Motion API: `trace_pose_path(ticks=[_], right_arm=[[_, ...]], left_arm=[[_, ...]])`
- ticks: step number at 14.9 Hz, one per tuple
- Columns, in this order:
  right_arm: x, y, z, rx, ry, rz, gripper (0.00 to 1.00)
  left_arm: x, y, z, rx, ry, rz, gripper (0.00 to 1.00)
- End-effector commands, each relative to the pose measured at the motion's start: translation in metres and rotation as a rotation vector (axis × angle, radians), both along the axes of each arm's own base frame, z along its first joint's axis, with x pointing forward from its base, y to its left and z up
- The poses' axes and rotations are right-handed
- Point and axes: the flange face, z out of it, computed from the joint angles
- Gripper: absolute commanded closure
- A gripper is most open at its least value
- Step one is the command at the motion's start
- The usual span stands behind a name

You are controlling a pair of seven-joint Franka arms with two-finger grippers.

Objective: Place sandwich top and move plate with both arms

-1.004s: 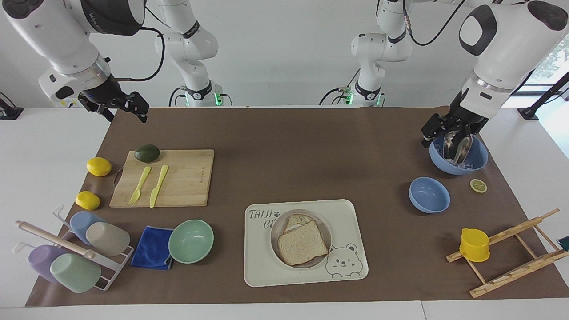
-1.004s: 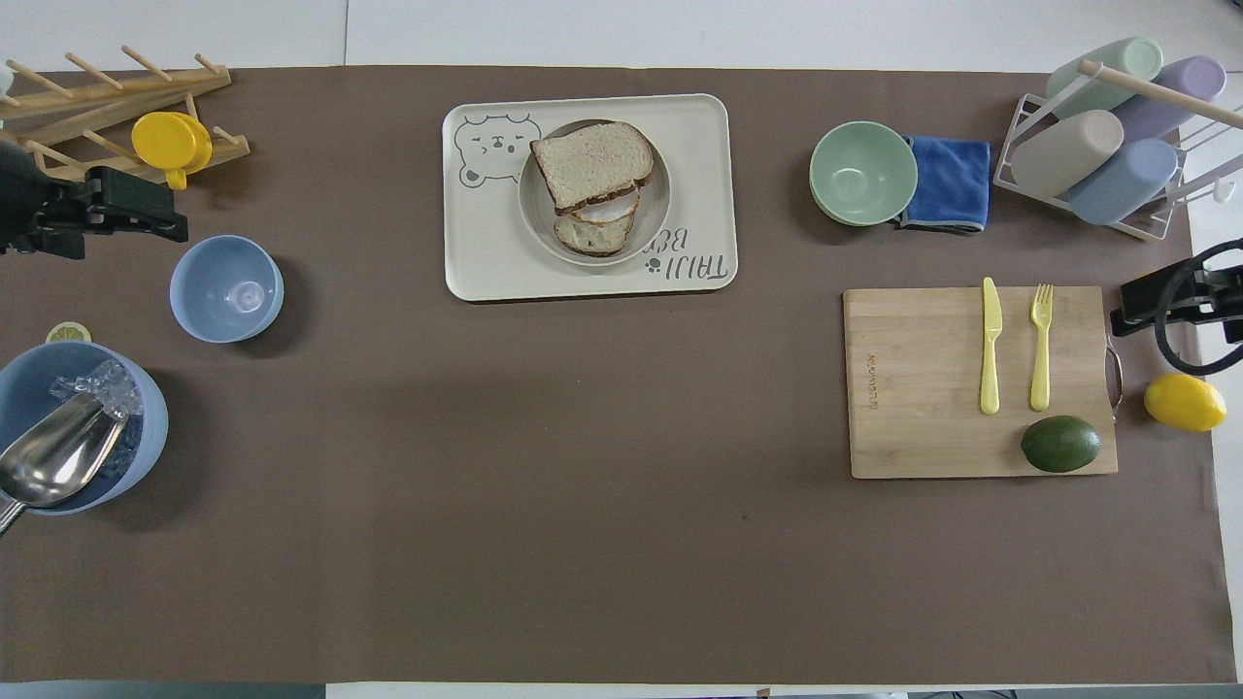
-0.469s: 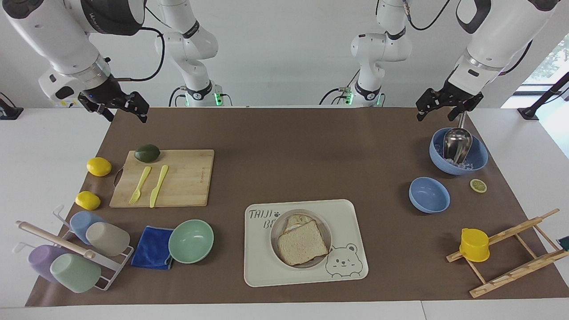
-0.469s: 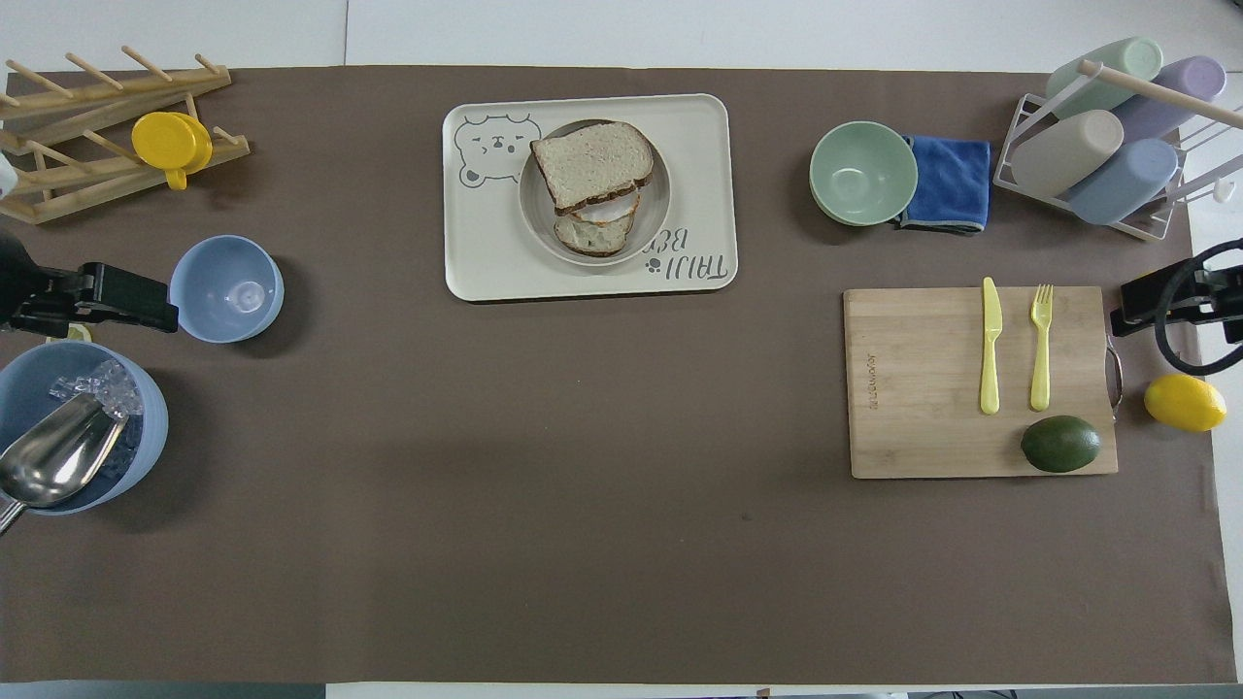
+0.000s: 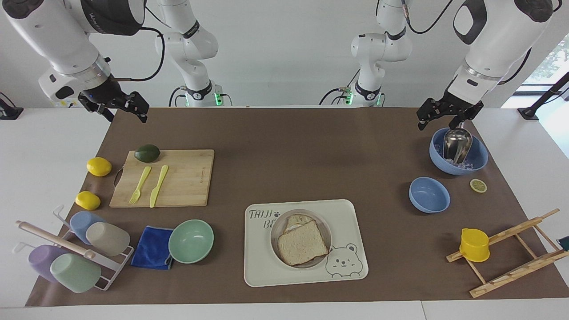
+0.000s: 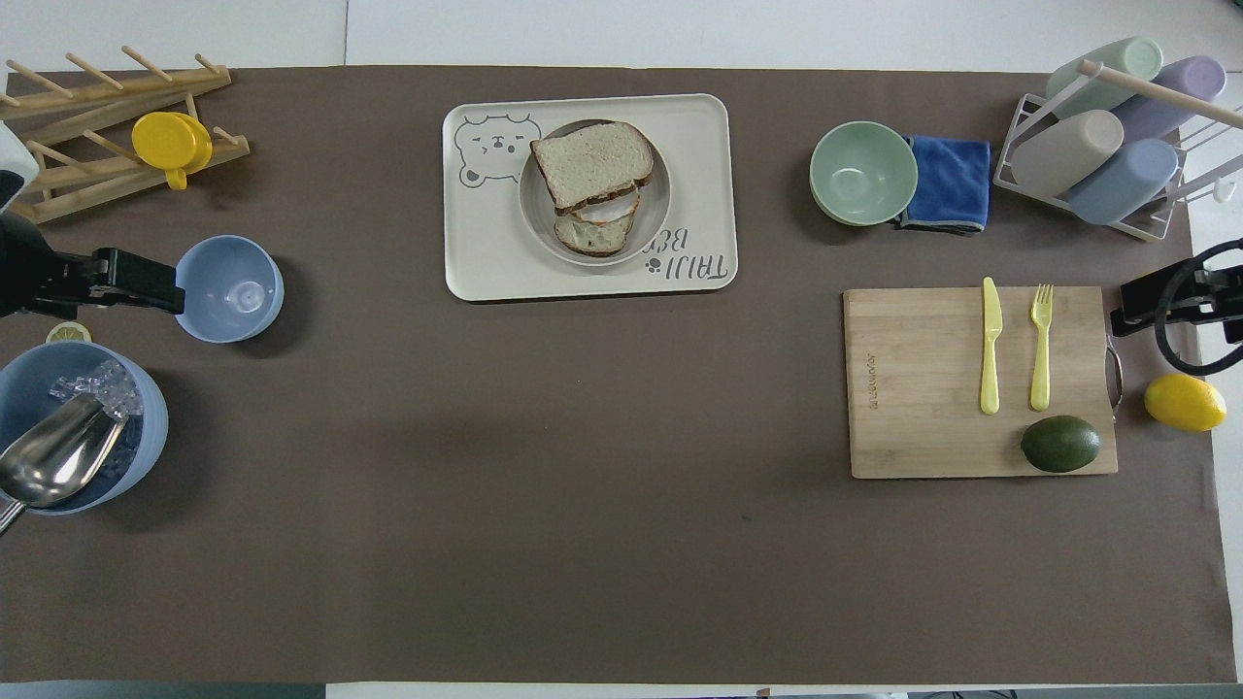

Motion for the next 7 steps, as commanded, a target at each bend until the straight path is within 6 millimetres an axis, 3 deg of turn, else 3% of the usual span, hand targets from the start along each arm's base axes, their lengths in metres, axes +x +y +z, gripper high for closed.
trace_pose_path(ticks=[1, 7], right_arm=[[-0.0038, -0.0002, 0.0009, 0.016, -0.002, 0.012, 0.00], [-0.0038, -0.0002, 0.0009, 0.016, -0.002, 0.012, 0.00]], left_arm=[[-0.0019, -0.0035, 0.0004, 0.020, -0.008, -0.021, 0.00], [-0.0064, -0.0022, 0.0044, 0.019, 0.001, -0.012, 0.00]])
